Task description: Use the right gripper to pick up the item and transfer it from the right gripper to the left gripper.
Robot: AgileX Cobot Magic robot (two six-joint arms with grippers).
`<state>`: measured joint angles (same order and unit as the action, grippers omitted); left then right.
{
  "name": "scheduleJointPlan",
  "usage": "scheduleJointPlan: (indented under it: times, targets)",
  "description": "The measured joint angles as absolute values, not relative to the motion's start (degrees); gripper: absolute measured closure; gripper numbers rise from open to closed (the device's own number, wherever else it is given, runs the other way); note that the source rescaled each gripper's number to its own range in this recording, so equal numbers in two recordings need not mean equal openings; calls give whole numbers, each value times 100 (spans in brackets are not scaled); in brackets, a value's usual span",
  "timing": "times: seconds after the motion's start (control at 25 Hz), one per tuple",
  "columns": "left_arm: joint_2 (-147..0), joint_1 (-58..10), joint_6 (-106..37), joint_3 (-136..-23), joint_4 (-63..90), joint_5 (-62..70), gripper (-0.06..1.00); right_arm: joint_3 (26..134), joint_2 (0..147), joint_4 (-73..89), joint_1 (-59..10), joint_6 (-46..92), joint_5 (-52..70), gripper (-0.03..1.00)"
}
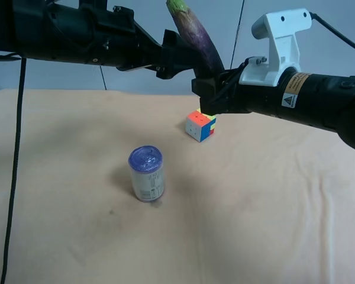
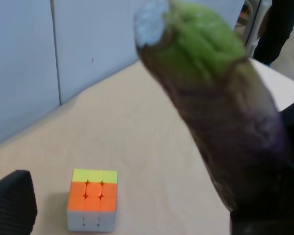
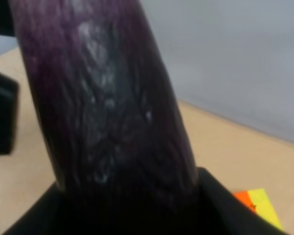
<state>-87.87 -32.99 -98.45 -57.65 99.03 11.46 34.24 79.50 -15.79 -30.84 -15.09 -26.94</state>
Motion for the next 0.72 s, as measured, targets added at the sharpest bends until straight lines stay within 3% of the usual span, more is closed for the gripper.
scheduleJointPlan:
  times: [0.72]
  targets:
    - [-9352, -3299, -9726, -6366, 9916, 1492, -5, 3424, 8715, -2175, -3084, -2329, -3605, 97]
